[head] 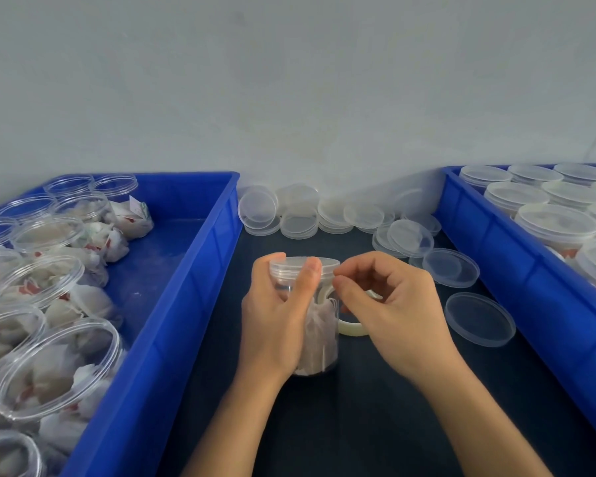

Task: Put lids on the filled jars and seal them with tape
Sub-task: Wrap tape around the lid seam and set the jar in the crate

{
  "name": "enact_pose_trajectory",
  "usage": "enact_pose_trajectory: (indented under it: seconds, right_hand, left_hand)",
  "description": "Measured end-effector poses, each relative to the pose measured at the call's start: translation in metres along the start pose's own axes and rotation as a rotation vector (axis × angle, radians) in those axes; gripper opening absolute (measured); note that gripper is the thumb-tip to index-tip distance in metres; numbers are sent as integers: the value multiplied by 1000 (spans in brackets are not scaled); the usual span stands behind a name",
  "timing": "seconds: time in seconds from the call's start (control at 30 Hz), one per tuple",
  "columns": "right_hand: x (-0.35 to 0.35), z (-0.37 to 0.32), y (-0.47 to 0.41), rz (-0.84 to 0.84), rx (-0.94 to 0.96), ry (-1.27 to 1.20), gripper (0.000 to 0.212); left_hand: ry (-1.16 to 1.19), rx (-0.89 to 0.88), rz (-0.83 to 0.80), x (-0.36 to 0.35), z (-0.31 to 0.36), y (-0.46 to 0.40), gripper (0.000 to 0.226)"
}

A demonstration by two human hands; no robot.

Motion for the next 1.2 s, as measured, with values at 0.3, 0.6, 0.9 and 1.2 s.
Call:
enact_pose_trajectory:
  seconds: [0.3, 0.6, 0.9, 1.2]
  right_hand:
    - [2, 1, -1, 49, -11, -111, 19]
    - [2, 15, -5, -23, -196, -235, 21]
    - [-2, 15, 0, -109, -174, -190, 27]
    - [-4, 17, 4, 12, -134, -165, 22]
  left_hand:
    - [-19, 59, 11, -3, -7, -1, 74]
    - [-51, 87, -70, -4, -6, -1, 79]
    - [72, 136, -171, -7, -3, 4, 78]
    - [34, 138, -202, -4, -15, -5, 74]
Point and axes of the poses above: each hand's wrist, its own y-axis away from the middle knuckle, its own x-axis out of the back of the hand, z = x × y, the point moved 3 cm from there along -y, towards the middle knuckle, and after that the axes turned 15 degrees about z, right-handed, at the moved point
